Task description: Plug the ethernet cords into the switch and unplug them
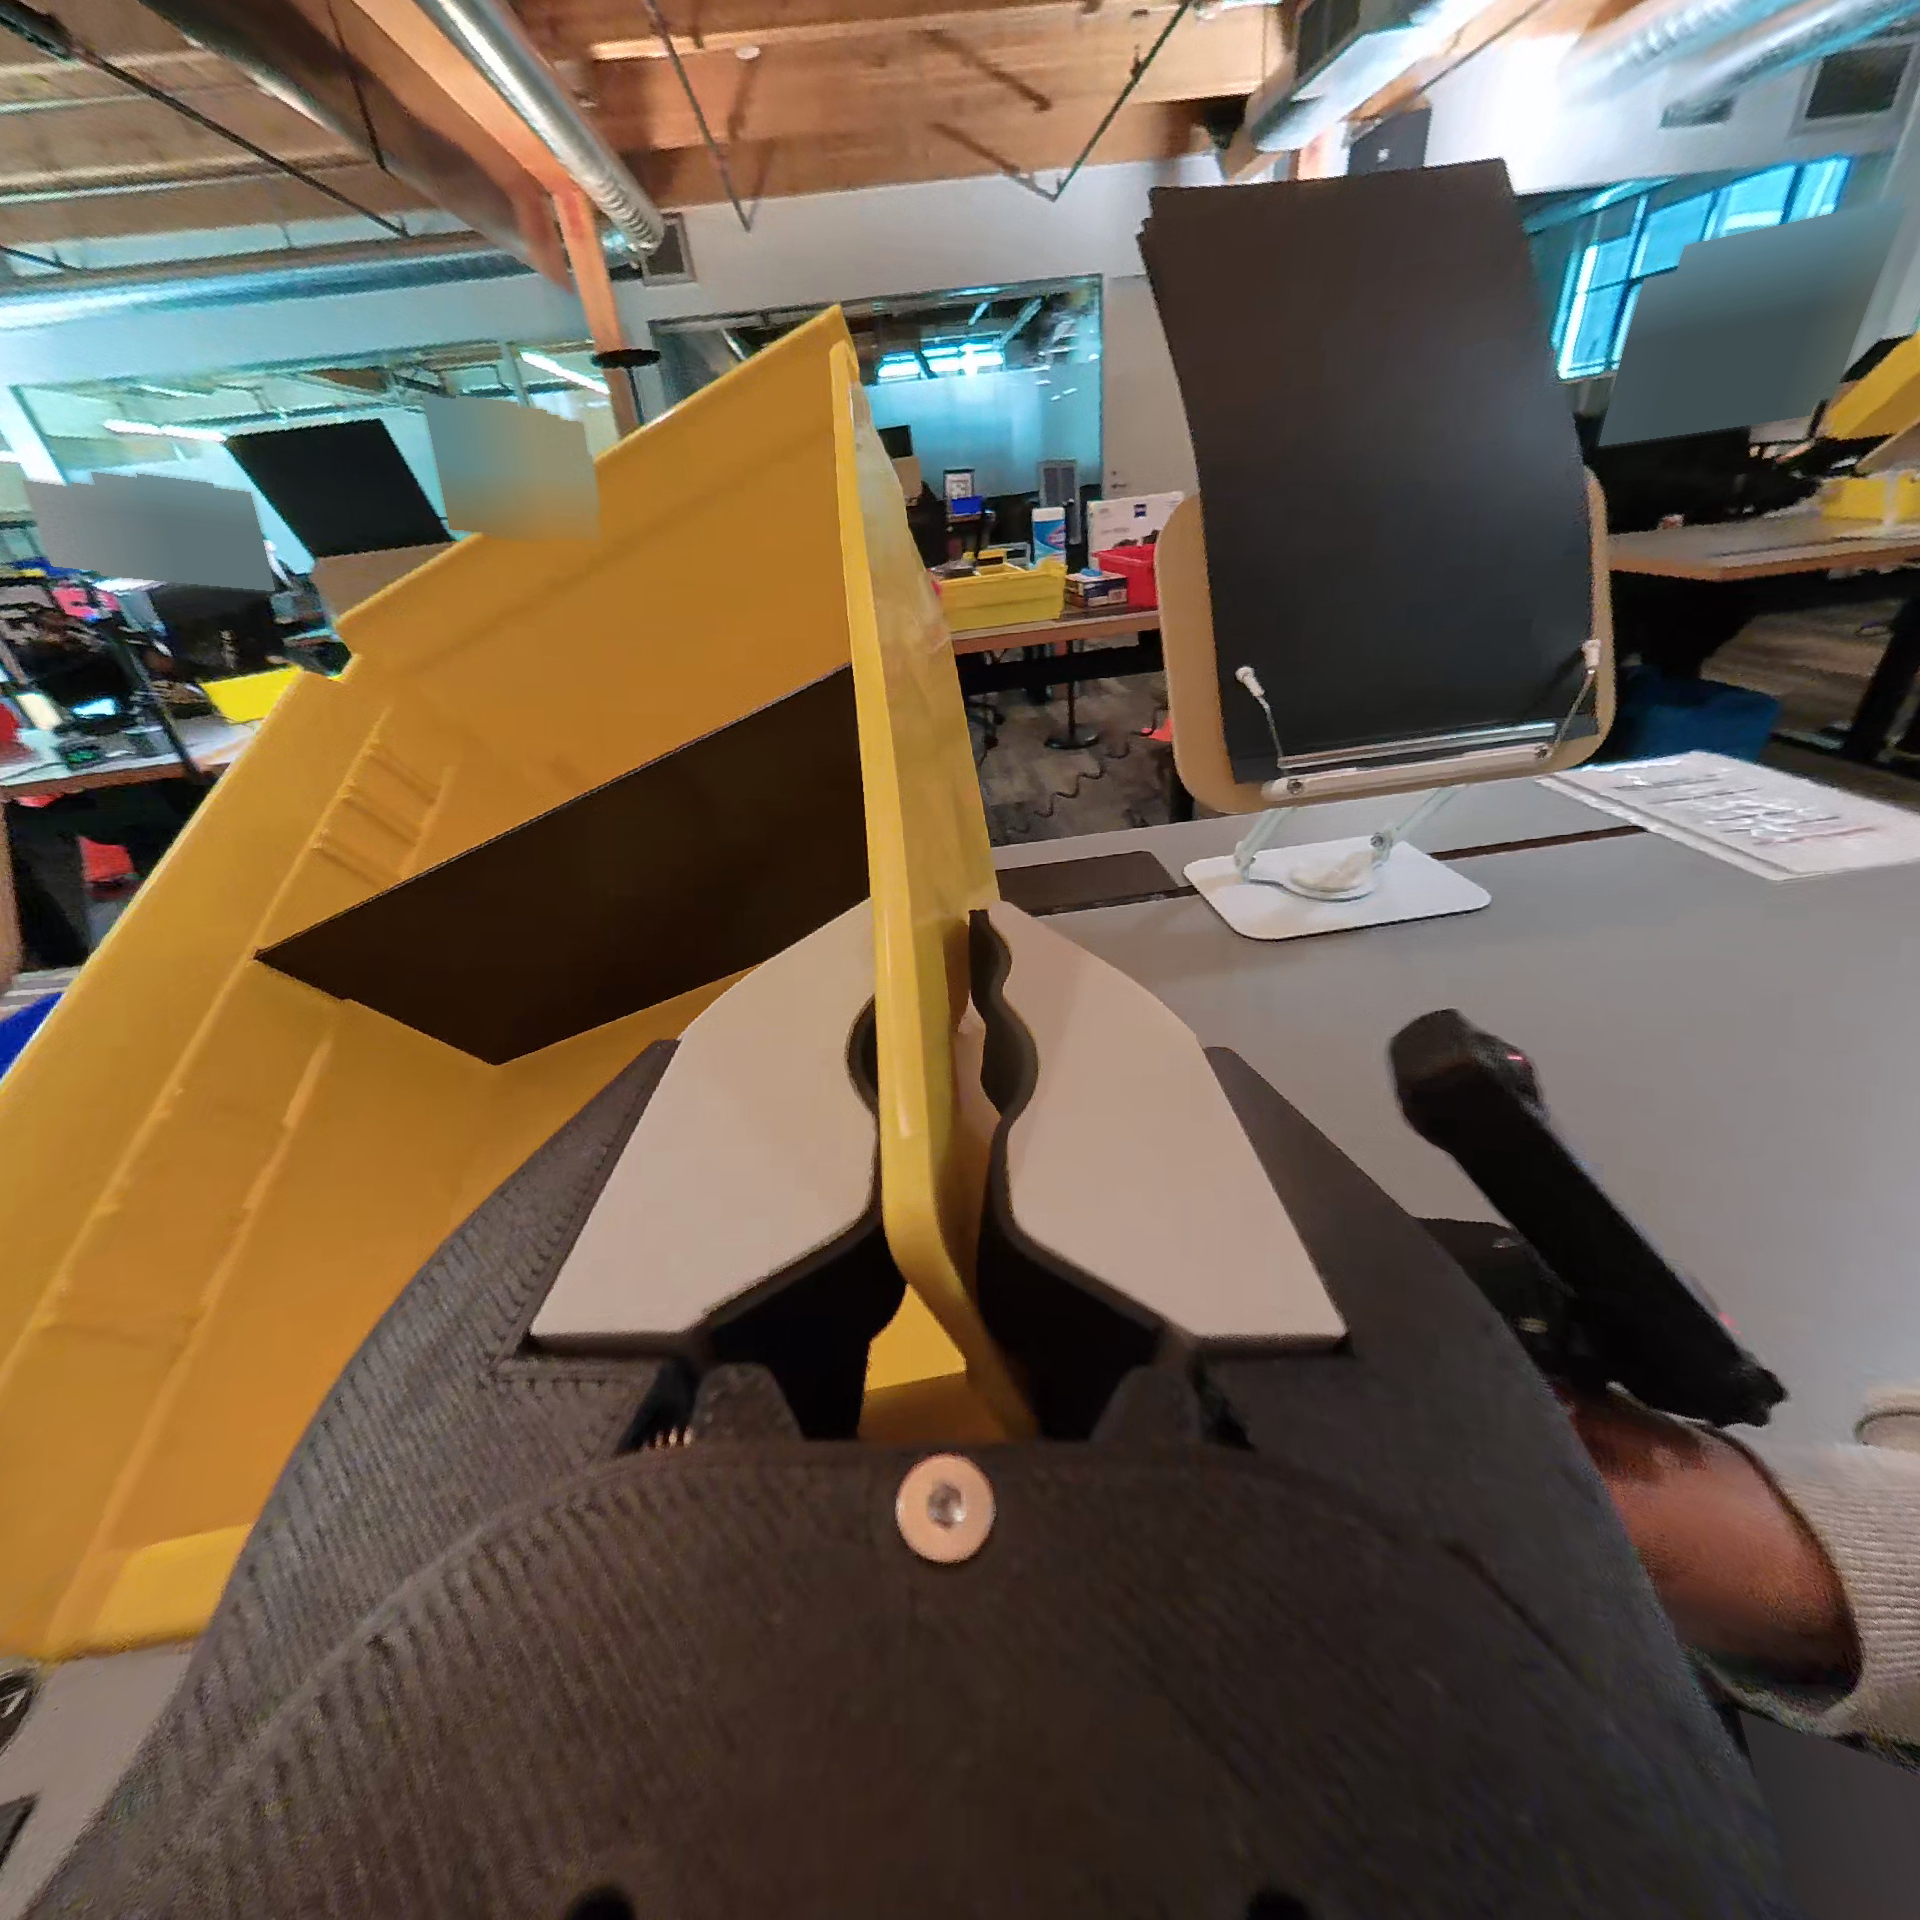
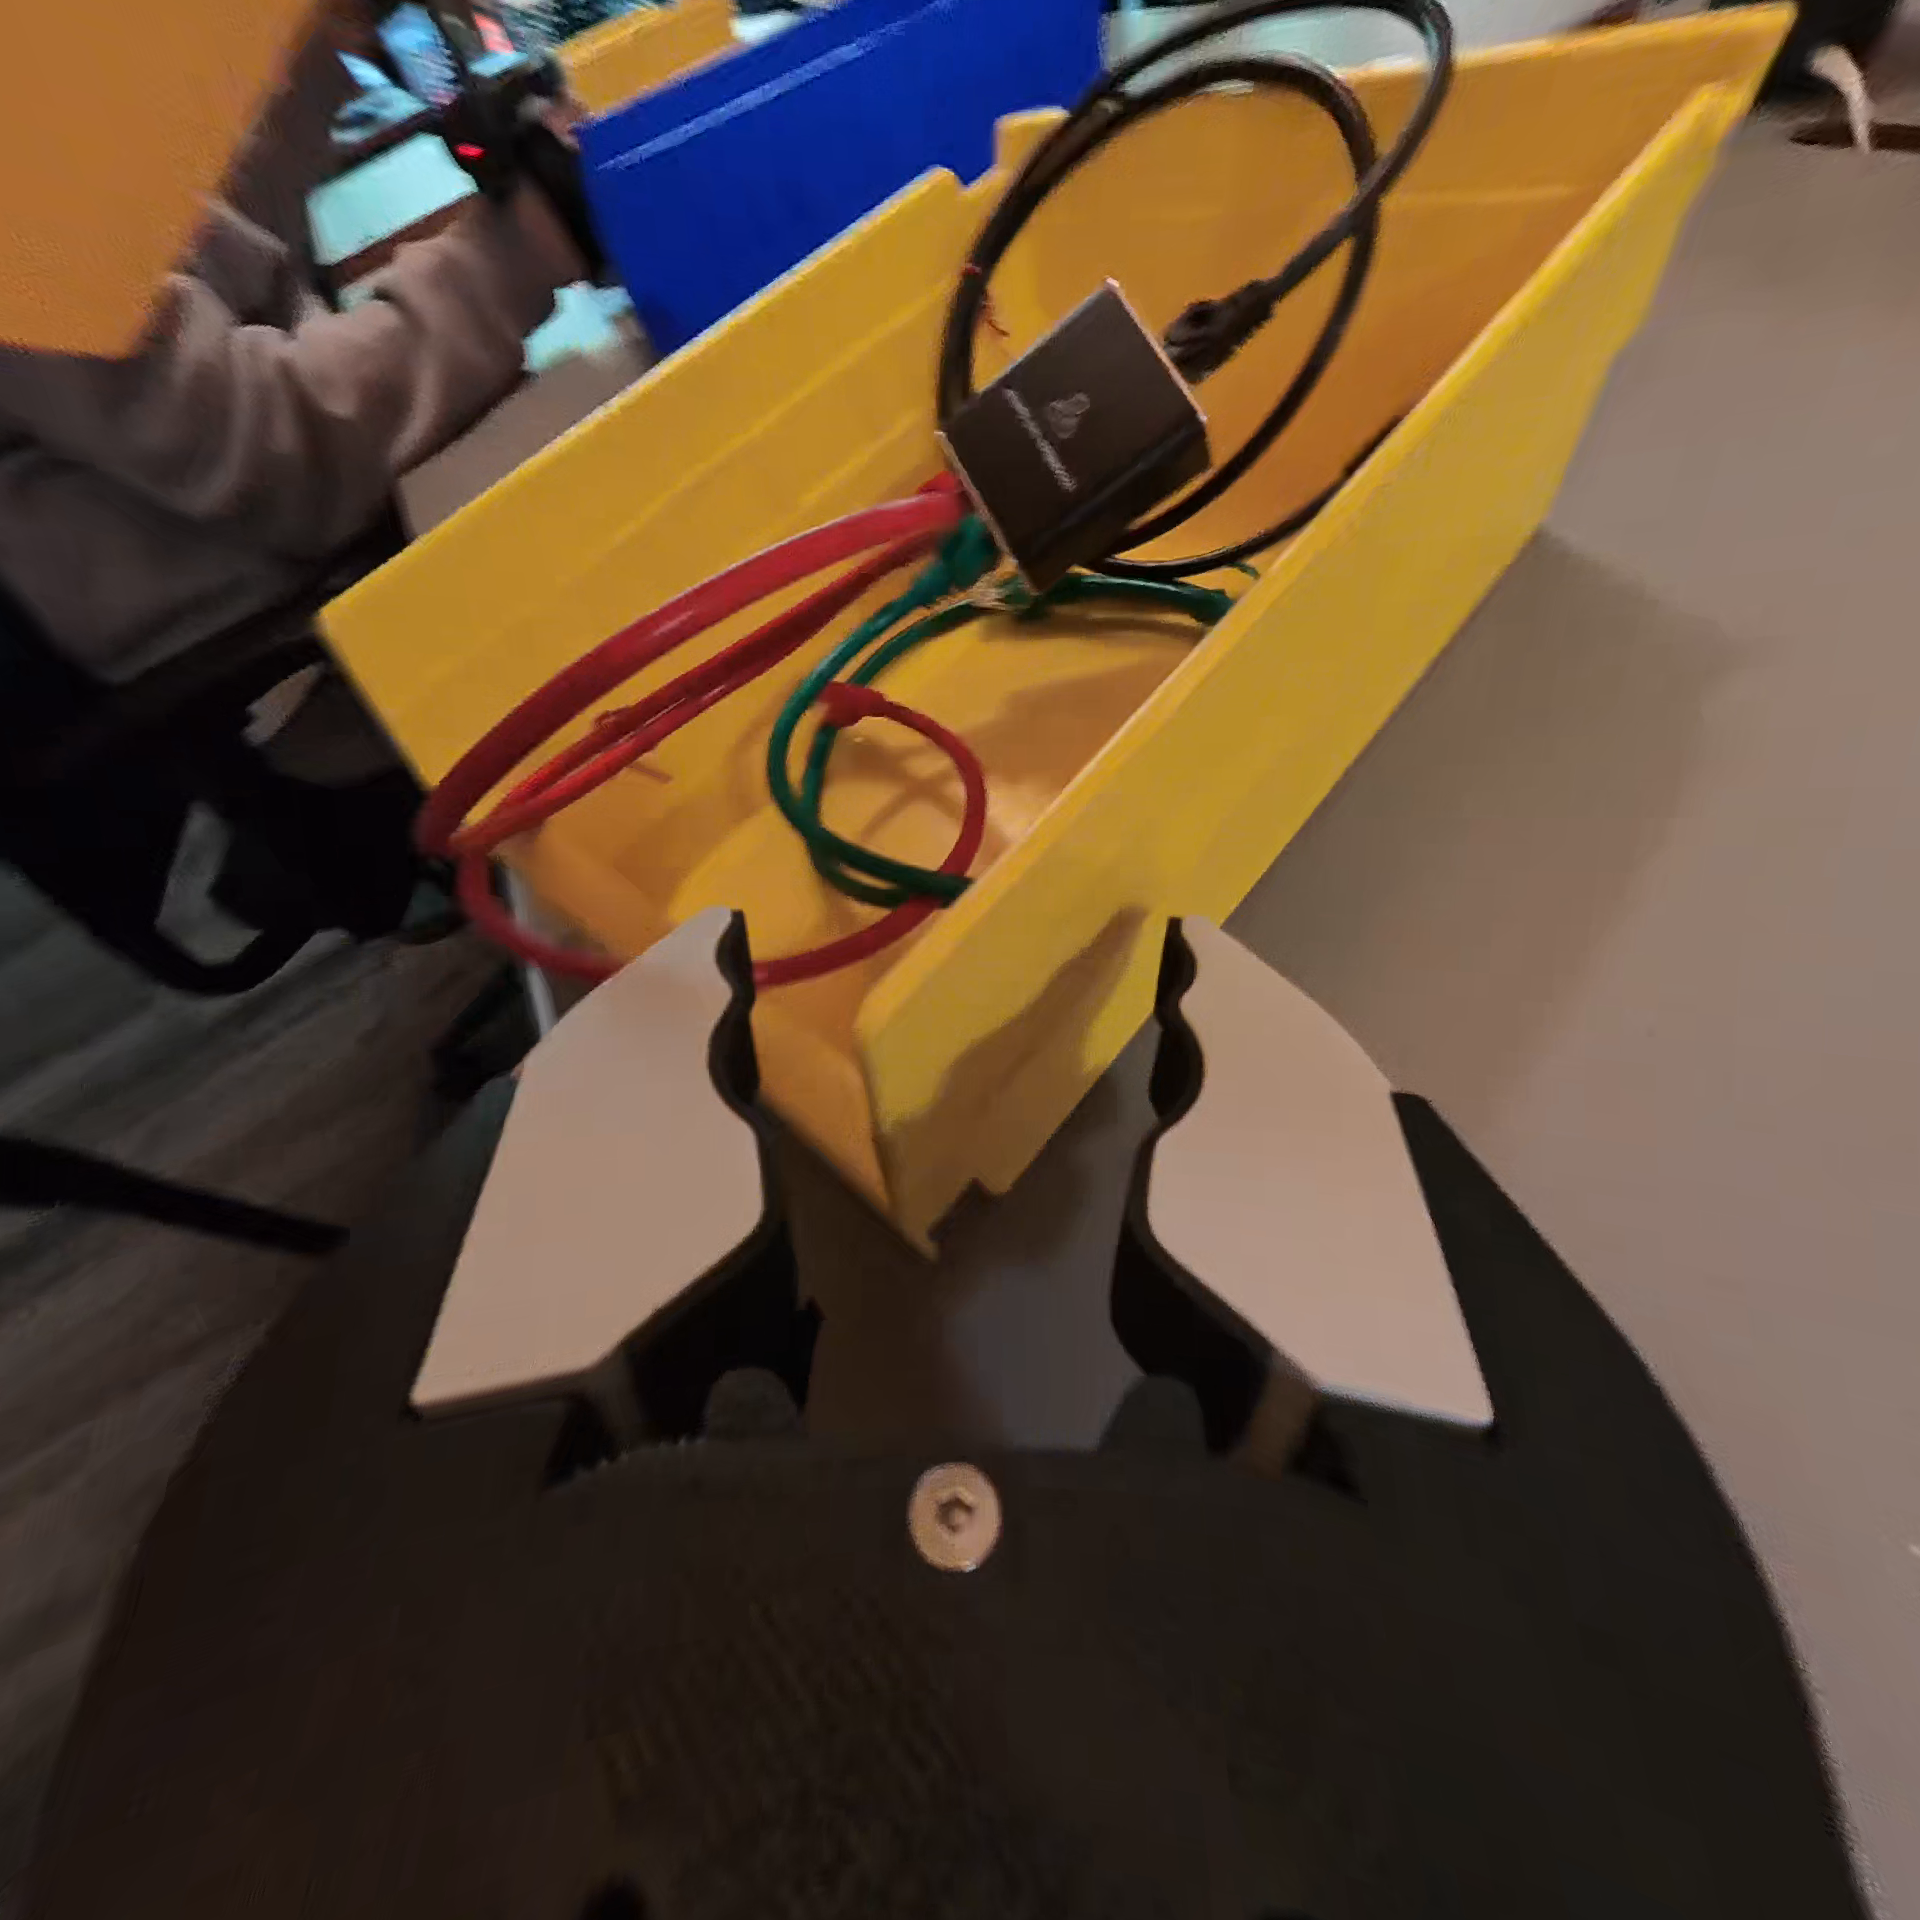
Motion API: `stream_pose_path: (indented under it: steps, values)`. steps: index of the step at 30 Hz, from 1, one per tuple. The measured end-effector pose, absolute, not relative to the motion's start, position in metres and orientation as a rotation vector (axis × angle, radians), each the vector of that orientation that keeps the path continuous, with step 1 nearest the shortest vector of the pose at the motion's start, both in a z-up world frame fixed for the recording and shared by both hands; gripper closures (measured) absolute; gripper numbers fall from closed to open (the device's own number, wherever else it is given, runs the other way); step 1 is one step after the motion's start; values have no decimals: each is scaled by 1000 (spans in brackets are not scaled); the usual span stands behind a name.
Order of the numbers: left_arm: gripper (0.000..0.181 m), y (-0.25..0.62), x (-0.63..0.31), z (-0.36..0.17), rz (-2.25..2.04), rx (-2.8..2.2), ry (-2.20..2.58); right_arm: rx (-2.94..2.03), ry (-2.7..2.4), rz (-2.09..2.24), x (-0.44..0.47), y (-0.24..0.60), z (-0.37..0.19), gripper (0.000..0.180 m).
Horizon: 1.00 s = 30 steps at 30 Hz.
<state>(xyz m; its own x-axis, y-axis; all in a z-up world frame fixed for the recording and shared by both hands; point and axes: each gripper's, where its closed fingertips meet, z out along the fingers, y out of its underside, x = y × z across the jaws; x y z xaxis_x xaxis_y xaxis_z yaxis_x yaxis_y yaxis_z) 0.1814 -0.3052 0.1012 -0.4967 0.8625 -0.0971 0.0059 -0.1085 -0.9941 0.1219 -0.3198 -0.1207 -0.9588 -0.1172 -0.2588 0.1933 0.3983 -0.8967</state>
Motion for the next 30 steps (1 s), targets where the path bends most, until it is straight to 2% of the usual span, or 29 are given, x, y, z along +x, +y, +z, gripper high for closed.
stream_pose_path:
  steps: [6, 12, 15, 20, 23, 27, 30]
  values:
    - [171, -269, 142, 100, 1577, -1103, -1411, -160, 2333, -1780, 60, -229, -97, 103]
    - [171, -173, 54, 93, 1311, -1317, -1173, -12, 2475, -2036, -97, -99, -70, 117]
    - [171, -119, -2, 61, 1146, -1464, -1096, 269, 2474, -2100, -161, -26, -58, 127]
    - [171, -47, -86, -8, 923, -1653, -1080, 719, 2361, -2232, -213, 93, -56, 132]
    - [171, -10, -129, -35, 834, -1693, -1072, 755, 2229, -2262, -219, 114, -43, 142]
    - [171, 30, -176, -65, 760, -1692, -1064, 738, 2270, -2176, -220, 115, -50, 143]
    - [172, 53, -206, -90, 867, -1744, -1036, 796, 2344, -2113, -229, 119, -61, 141]
